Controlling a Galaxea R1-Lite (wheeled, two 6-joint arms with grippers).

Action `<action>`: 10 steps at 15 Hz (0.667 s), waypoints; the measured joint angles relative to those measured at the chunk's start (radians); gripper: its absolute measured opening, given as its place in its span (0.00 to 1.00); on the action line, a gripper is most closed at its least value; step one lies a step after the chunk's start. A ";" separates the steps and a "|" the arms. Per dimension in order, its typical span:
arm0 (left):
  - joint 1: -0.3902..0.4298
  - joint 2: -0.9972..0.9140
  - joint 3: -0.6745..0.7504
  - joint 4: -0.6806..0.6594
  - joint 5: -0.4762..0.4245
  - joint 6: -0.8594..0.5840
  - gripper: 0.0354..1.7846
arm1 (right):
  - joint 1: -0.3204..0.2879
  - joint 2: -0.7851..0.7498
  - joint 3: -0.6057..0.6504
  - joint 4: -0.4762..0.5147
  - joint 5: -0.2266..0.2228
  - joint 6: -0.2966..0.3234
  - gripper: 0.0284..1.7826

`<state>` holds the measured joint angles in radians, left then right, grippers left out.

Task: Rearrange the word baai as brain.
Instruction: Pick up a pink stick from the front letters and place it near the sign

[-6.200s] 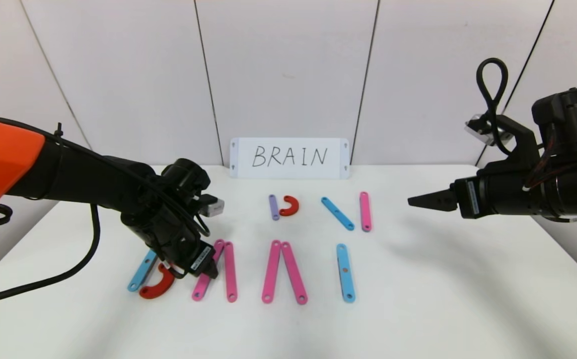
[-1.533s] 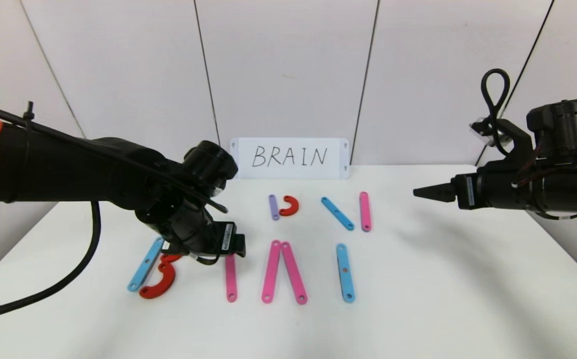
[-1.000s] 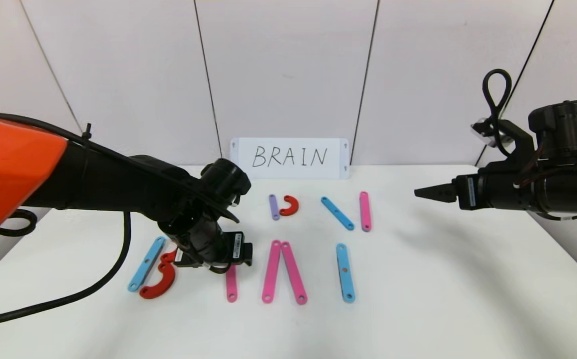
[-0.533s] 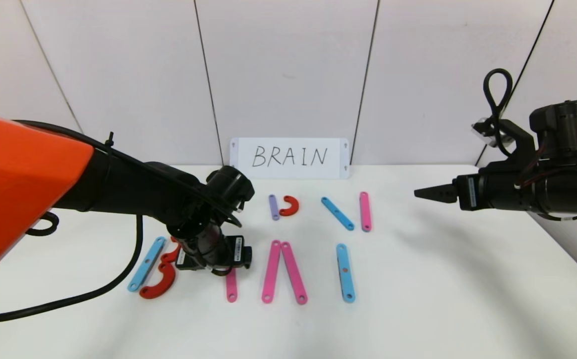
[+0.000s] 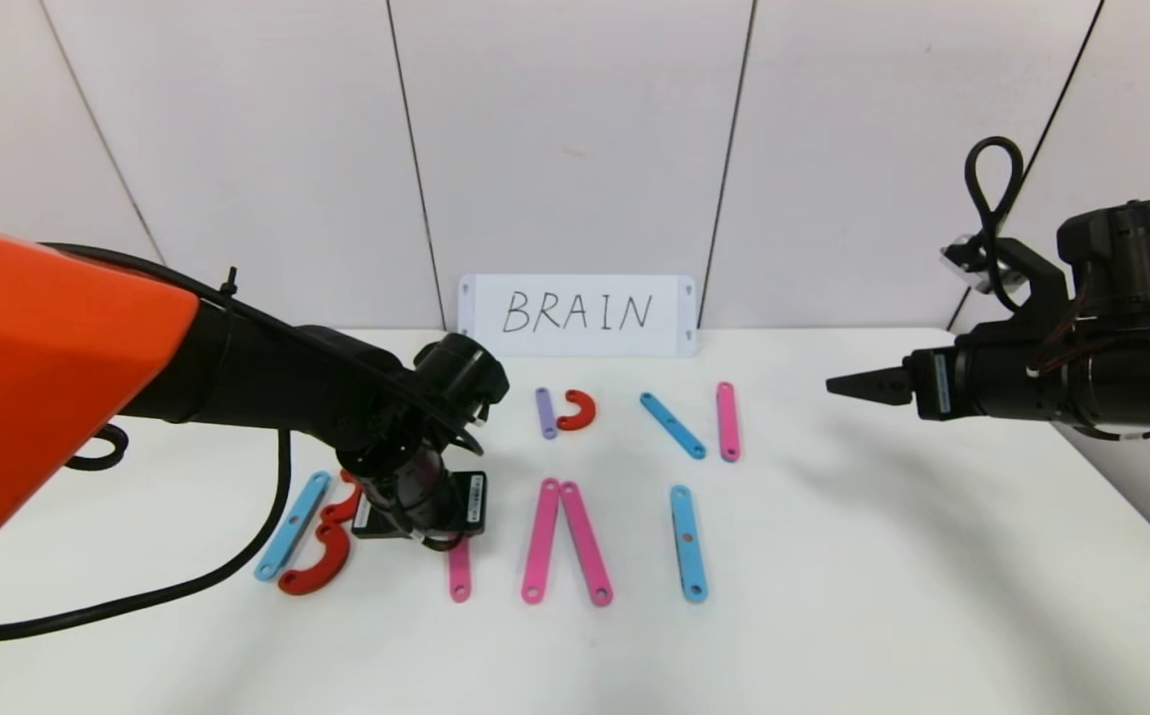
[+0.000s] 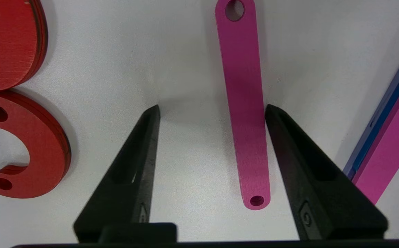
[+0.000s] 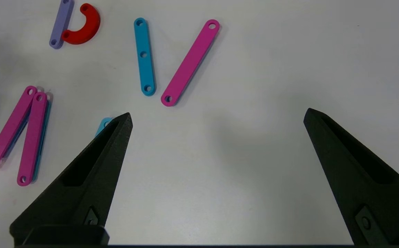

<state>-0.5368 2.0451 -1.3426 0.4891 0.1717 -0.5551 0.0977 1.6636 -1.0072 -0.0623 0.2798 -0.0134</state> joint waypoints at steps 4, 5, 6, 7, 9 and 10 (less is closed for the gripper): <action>0.000 0.001 0.000 0.000 -0.002 0.000 0.18 | 0.002 0.000 0.002 0.000 0.000 -0.002 0.98; 0.000 0.001 0.001 0.000 -0.002 0.000 0.14 | 0.003 0.000 0.004 -0.001 0.000 -0.001 0.98; 0.000 0.001 0.001 0.000 -0.003 0.000 0.14 | 0.003 0.000 0.005 -0.001 0.000 -0.001 0.98; 0.000 0.001 0.001 0.000 -0.002 0.000 0.14 | 0.004 0.000 0.005 -0.001 0.000 -0.001 0.98; 0.001 -0.001 -0.007 0.002 -0.003 0.004 0.14 | 0.005 -0.001 0.007 0.000 0.001 -0.001 0.98; 0.002 -0.004 -0.020 0.002 -0.003 0.011 0.14 | 0.006 -0.004 0.007 0.001 0.000 0.000 0.98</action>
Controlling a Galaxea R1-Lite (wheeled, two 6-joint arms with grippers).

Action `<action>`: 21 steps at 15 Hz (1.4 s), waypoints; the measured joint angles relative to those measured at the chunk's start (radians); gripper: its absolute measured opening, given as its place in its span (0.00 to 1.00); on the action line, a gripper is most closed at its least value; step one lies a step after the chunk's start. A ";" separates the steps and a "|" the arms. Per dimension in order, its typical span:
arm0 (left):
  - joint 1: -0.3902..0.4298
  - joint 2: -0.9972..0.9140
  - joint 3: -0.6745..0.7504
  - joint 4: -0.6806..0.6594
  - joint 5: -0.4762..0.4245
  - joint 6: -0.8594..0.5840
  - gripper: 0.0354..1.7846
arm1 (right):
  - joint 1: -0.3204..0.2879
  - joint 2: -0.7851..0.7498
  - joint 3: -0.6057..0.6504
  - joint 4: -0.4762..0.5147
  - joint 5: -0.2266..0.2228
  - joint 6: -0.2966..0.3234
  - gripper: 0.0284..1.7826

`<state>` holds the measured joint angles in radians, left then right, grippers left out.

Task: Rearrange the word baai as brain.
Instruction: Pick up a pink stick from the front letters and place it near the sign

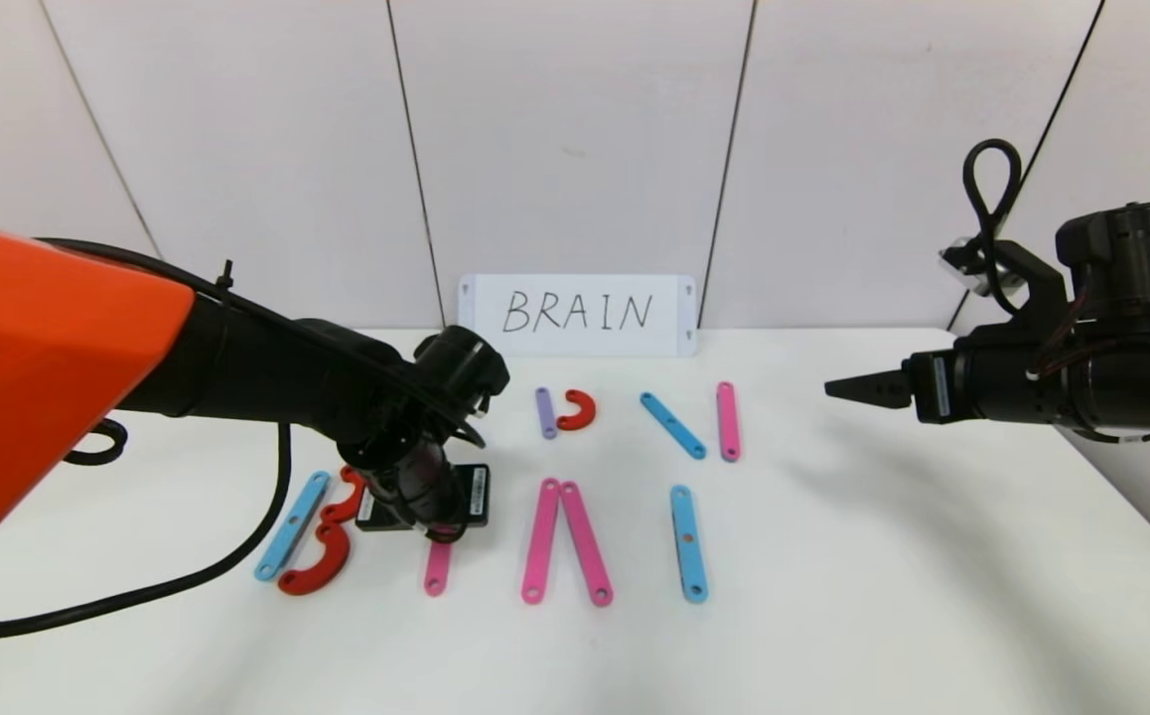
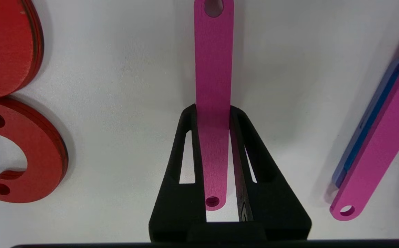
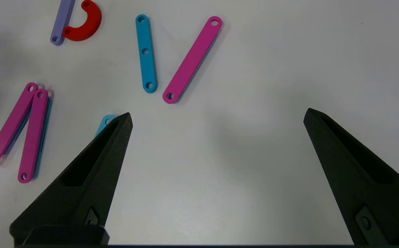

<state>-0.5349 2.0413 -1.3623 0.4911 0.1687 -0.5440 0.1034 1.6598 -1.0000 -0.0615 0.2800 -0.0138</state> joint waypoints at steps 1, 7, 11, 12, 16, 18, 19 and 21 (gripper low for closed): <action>0.001 -0.004 -0.019 0.003 0.000 0.007 0.14 | 0.000 -0.001 0.001 0.001 0.000 0.000 0.98; 0.000 -0.002 -0.231 0.018 -0.001 0.036 0.14 | -0.004 -0.018 0.007 0.000 0.000 0.001 0.98; -0.013 0.053 -0.365 0.007 -0.008 0.043 0.14 | 0.001 -0.041 0.021 -0.001 0.000 0.001 0.98; -0.020 0.073 -0.397 0.006 -0.008 0.043 0.14 | 0.002 -0.046 0.022 0.000 0.000 0.001 0.98; -0.054 0.174 -0.539 0.005 -0.008 0.040 0.14 | -0.003 -0.059 0.023 0.000 0.000 0.002 0.98; -0.072 0.224 -0.596 -0.010 -0.009 0.053 0.14 | -0.004 -0.066 0.023 0.001 0.000 0.002 0.98; -0.080 0.244 -0.607 -0.040 -0.010 0.071 0.14 | -0.005 -0.070 0.023 0.001 0.000 0.002 0.98; -0.090 0.277 -0.615 -0.121 -0.018 0.090 0.14 | -0.006 -0.078 0.025 0.001 0.000 0.002 0.98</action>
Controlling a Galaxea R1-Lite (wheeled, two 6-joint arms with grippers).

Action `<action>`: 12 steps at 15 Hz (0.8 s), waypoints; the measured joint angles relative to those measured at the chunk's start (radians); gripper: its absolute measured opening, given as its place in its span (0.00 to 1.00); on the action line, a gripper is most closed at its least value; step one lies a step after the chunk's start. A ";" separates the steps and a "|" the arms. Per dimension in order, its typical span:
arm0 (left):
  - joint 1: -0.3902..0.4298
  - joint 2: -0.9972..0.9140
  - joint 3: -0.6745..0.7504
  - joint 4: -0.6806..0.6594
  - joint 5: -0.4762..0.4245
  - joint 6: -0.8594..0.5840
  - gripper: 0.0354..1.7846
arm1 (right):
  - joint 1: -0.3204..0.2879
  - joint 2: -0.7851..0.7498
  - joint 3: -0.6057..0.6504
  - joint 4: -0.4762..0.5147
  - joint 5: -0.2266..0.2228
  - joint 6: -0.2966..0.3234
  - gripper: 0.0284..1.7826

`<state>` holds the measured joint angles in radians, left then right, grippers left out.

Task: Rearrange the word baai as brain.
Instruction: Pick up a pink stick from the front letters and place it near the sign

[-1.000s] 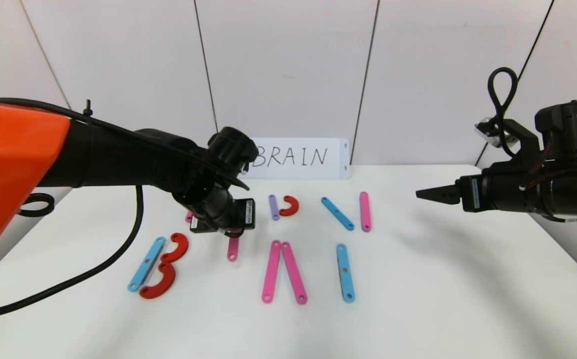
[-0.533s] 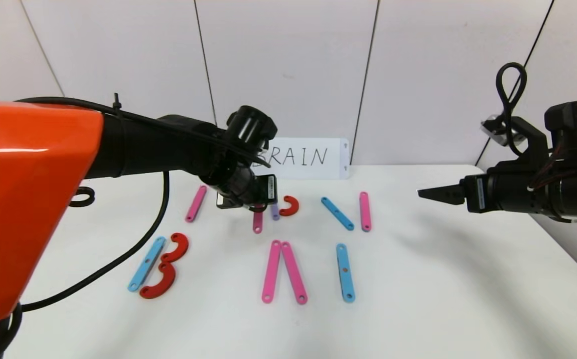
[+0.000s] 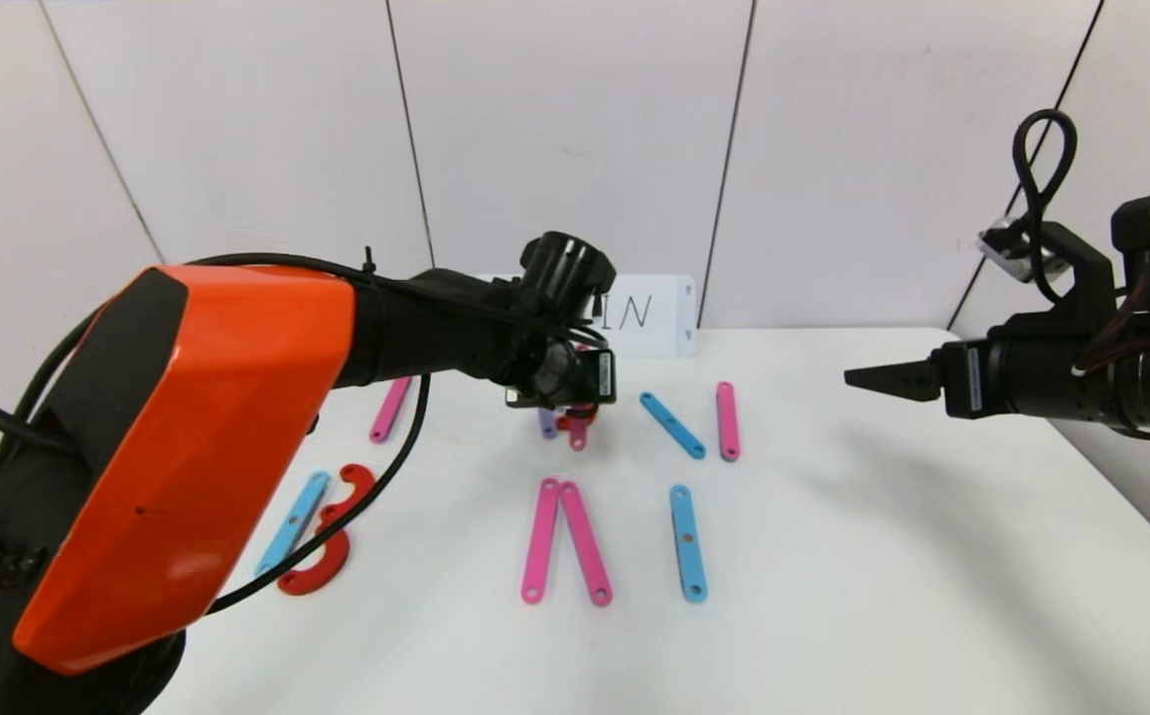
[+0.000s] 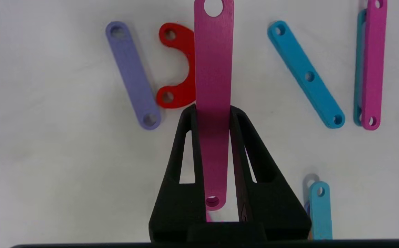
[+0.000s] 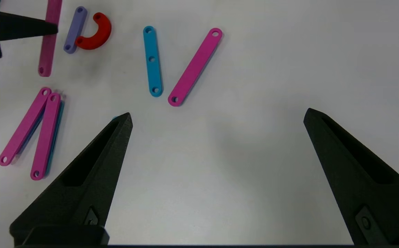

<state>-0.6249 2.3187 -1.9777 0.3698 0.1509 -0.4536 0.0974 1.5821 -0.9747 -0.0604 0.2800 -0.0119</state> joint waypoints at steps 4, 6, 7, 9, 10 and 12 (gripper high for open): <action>-0.010 0.034 0.000 -0.090 -0.074 0.023 0.14 | 0.000 -0.012 0.005 -0.001 0.000 0.000 0.98; -0.015 0.054 0.001 -0.119 -0.079 0.024 0.14 | 0.000 -0.016 0.005 0.000 0.000 0.000 0.98; -0.016 0.065 0.001 -0.132 -0.079 0.025 0.14 | 0.001 -0.016 0.005 0.000 0.000 0.000 0.98; -0.018 0.082 0.001 -0.138 -0.080 0.025 0.14 | 0.000 -0.016 0.005 0.000 0.000 0.000 0.98; -0.020 0.089 0.001 -0.143 -0.080 0.028 0.14 | 0.000 -0.016 0.006 0.000 0.000 0.000 0.98; -0.023 0.102 0.001 -0.154 -0.079 0.029 0.14 | 0.000 -0.017 0.008 -0.001 0.000 0.000 0.98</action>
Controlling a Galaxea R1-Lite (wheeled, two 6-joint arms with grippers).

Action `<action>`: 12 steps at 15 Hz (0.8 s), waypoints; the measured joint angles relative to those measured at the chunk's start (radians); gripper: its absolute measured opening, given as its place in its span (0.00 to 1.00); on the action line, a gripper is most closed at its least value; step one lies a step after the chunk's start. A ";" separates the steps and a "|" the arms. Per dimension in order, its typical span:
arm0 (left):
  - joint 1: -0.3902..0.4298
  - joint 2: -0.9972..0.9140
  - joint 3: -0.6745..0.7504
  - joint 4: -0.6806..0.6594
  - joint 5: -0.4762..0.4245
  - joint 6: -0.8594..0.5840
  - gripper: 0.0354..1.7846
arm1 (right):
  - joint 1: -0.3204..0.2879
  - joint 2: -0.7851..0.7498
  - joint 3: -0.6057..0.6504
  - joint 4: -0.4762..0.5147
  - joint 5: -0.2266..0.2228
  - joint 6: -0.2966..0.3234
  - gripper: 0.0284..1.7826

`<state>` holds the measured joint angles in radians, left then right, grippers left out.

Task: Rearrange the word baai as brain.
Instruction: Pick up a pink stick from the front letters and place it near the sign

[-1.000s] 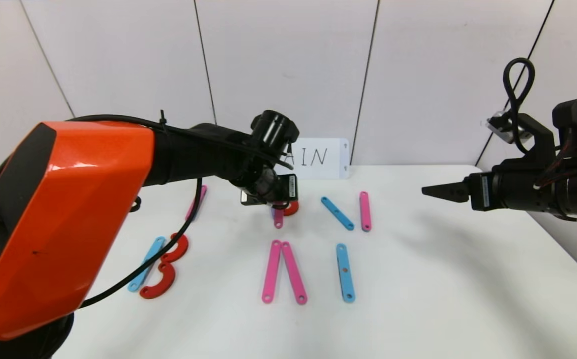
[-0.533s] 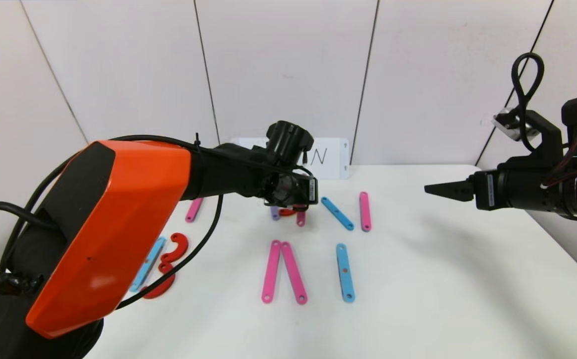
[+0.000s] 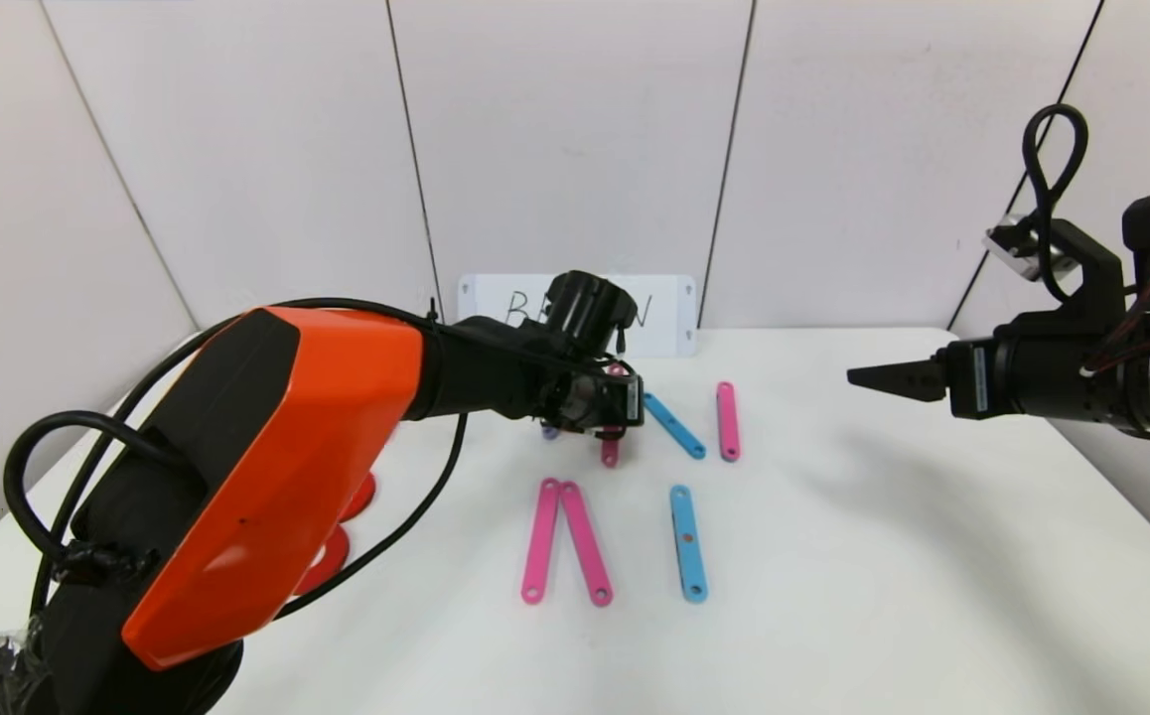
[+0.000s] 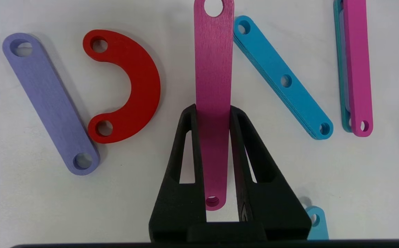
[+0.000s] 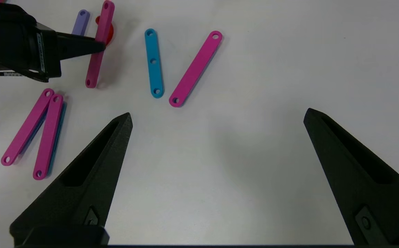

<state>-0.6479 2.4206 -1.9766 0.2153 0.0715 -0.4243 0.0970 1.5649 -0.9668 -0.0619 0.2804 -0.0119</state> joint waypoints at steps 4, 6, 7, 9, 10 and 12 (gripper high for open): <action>-0.001 0.022 -0.001 -0.064 0.000 0.000 0.14 | 0.000 -0.001 0.001 0.000 0.000 0.000 0.98; -0.001 0.029 -0.001 -0.070 0.000 -0.002 0.14 | 0.001 0.000 0.002 0.000 0.000 0.000 0.98; -0.001 0.032 -0.001 -0.073 0.000 -0.003 0.14 | 0.001 0.000 0.002 0.000 0.000 0.000 0.98; -0.001 0.040 -0.002 -0.074 0.000 -0.003 0.14 | 0.001 0.000 0.003 0.000 0.000 0.000 0.98; -0.001 0.043 -0.003 -0.075 0.000 -0.003 0.14 | 0.001 0.000 0.003 0.000 0.000 0.000 0.98; -0.001 0.048 -0.004 -0.075 0.004 -0.001 0.14 | 0.001 -0.001 0.004 0.000 0.000 0.000 0.98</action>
<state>-0.6489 2.4683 -1.9804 0.1400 0.0753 -0.4251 0.0981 1.5640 -0.9626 -0.0623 0.2800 -0.0115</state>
